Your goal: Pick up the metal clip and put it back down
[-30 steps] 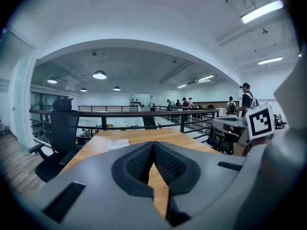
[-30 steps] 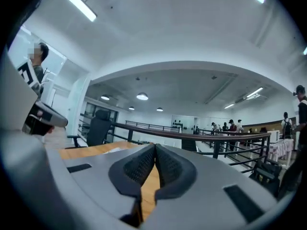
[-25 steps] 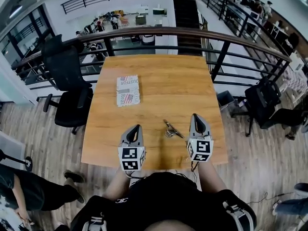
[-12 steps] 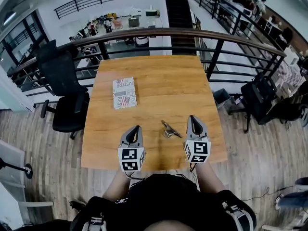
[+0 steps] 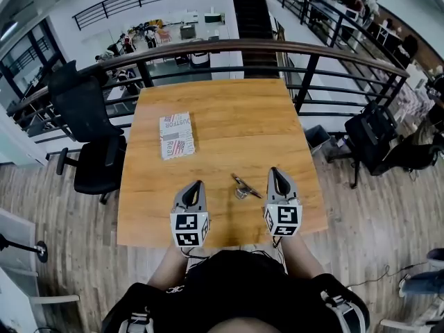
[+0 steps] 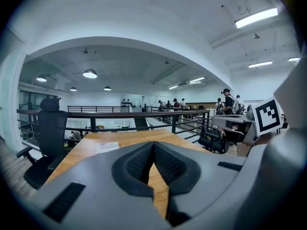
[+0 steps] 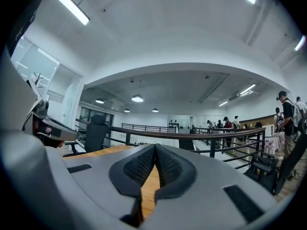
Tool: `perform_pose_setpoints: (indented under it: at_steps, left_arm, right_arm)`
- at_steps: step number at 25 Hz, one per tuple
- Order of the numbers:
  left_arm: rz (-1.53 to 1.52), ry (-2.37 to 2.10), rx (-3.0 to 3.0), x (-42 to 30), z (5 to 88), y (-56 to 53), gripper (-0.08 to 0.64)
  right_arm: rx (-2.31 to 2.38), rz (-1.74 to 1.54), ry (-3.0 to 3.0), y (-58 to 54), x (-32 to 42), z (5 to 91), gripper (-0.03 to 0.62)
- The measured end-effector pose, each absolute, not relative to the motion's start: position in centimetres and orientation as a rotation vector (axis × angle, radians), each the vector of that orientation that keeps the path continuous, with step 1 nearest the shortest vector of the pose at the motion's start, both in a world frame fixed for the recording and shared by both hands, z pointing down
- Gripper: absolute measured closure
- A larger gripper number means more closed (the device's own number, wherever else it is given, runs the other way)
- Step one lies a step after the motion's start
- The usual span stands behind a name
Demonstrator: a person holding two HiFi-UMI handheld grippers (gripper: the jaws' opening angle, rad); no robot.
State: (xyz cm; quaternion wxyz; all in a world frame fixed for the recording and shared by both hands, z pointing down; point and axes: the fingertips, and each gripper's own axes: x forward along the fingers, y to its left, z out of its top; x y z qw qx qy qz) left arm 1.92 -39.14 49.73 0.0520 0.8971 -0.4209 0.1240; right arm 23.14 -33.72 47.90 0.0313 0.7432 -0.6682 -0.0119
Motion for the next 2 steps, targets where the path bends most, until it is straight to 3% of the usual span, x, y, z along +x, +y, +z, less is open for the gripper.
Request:
perform_pose_setpoints:
  at_steps: [2]
  left_arm:
    - [0.379,-1.275,2.73,1.97,49.58,-39.46,0.548]
  right_arm:
    - [2.293,-0.043,-2.061,-33.99,23.07,47.54,0.58]
